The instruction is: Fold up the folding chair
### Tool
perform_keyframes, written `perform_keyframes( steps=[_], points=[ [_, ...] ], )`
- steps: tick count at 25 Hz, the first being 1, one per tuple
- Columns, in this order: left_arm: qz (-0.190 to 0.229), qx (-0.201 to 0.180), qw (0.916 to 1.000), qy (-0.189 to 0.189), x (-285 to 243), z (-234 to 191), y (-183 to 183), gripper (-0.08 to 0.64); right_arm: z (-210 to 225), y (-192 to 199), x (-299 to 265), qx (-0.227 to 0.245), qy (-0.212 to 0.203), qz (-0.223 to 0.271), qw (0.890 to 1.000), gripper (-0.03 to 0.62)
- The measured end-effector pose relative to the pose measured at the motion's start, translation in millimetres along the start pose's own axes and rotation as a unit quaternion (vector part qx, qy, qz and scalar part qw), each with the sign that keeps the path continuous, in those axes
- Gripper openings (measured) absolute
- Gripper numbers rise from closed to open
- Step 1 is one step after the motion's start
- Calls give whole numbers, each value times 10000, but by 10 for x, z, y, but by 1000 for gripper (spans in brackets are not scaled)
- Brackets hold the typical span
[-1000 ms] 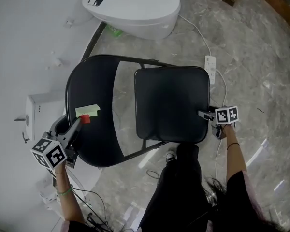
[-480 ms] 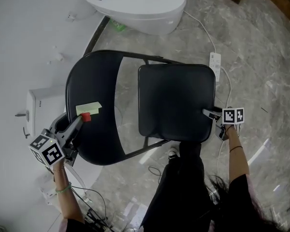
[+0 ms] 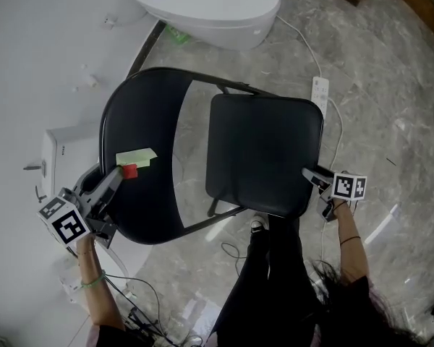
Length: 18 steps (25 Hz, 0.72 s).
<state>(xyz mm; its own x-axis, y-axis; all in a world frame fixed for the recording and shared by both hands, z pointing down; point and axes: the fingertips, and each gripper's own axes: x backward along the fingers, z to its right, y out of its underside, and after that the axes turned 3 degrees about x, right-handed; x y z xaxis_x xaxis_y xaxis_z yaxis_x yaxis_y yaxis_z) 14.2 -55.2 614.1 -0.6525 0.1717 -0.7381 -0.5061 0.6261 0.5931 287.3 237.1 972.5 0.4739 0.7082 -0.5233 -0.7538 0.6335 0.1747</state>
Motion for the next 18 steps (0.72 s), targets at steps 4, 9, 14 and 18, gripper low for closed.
perform_keyframes(
  steps=[4, 9, 14, 18],
  points=[
    [-34, -310, 9992, 257, 120, 246, -161, 165, -423, -215, 86, 125, -243, 96, 9996, 279],
    [138, -57, 9960, 886, 310, 598, -409, 167, -1054, -422, 180, 318, -375, 66, 9988, 268],
    [117, -326, 9957, 859, 467, 959, -594, 173, -1660, -459, 221, 669, -568, -24, 9961, 241],
    [188, -494, 9966, 632, 567, 1197, -596, 176, -2177, -412, 212, 712, -891, -72, 9934, 233]
  ],
)
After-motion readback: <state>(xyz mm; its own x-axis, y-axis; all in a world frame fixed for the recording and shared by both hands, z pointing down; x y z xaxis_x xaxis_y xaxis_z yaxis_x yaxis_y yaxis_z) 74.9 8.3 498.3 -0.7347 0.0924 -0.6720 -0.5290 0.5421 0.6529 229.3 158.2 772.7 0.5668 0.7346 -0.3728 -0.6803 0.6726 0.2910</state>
